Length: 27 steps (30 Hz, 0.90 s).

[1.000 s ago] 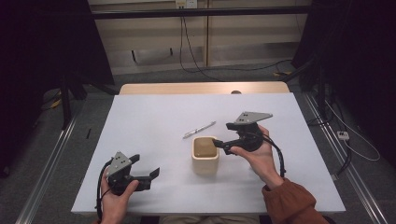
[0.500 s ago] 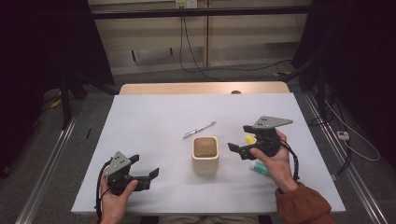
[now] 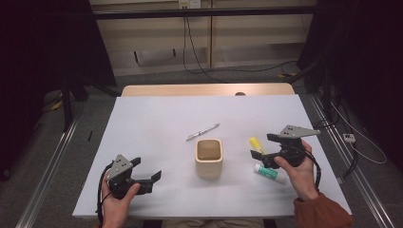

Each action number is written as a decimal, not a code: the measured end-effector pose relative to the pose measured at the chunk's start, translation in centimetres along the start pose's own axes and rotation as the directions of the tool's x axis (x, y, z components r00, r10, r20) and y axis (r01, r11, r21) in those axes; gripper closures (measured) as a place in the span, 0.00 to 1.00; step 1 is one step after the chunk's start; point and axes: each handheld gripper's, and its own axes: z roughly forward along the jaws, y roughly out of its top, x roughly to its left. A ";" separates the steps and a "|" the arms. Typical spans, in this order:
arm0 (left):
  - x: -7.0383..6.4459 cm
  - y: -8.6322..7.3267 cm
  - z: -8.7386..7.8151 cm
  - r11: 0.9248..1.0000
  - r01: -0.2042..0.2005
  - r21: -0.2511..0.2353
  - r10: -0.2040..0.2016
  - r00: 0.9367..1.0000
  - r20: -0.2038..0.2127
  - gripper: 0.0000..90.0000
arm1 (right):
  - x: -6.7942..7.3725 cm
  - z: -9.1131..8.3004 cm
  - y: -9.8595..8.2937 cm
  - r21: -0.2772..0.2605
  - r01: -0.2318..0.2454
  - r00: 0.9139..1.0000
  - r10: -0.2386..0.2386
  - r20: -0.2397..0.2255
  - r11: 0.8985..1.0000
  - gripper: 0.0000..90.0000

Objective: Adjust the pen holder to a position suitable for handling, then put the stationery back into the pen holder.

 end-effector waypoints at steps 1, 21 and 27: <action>0.0 0.0 0.0 1.000 0.000 0.000 0.000 1.000 -0.001 0.08 | -0.1 -0.2 -0.2 -0.001 -0.002 1.000 0.002 0.003 1.000 0.08; 0.2 -0.1 -0.1 1.000 0.009 -0.005 -0.009 1.000 0.008 0.08 | -1.2 -1.9 -2.5 0.023 -0.037 0.999 0.036 0.012 0.999 0.11; 0.1 0.0 -0.1 1.000 0.003 -0.001 -0.003 1.000 0.007 0.08 | -1.2 -2.3 -2.9 0.050 -0.032 1.000 0.032 0.002 0.998 0.15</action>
